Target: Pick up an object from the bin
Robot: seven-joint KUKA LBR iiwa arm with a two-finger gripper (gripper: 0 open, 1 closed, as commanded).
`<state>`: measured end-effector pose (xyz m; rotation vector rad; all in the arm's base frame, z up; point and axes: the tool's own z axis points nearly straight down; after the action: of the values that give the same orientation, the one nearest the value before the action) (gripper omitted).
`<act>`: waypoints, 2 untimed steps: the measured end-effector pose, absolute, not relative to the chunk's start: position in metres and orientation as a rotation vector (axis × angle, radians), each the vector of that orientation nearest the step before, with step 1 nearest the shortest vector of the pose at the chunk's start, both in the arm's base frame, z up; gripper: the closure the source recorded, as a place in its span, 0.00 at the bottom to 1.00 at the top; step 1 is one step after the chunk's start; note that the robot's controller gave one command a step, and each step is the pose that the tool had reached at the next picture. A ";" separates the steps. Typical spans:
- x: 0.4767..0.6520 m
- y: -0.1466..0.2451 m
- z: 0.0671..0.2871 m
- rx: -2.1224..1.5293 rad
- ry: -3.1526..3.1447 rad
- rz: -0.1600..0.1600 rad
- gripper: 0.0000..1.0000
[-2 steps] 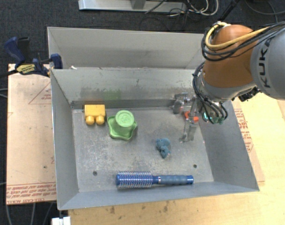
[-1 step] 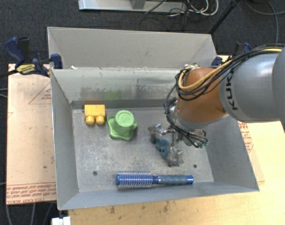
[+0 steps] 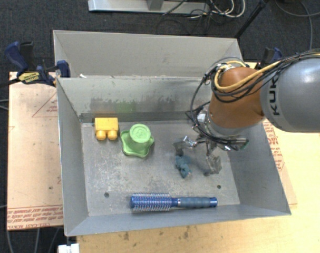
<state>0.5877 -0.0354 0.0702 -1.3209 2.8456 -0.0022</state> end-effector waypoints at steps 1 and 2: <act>0.576 0.003 0.070 -1.668 2.661 0.003 0.00; 0.576 0.002 0.071 -1.664 2.662 0.001 1.00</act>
Offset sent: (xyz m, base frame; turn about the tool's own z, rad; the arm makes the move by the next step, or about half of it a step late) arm -0.0125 0.0370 -0.0002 -0.2529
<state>0.5761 0.0021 0.0706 -1.6642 2.6618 0.0013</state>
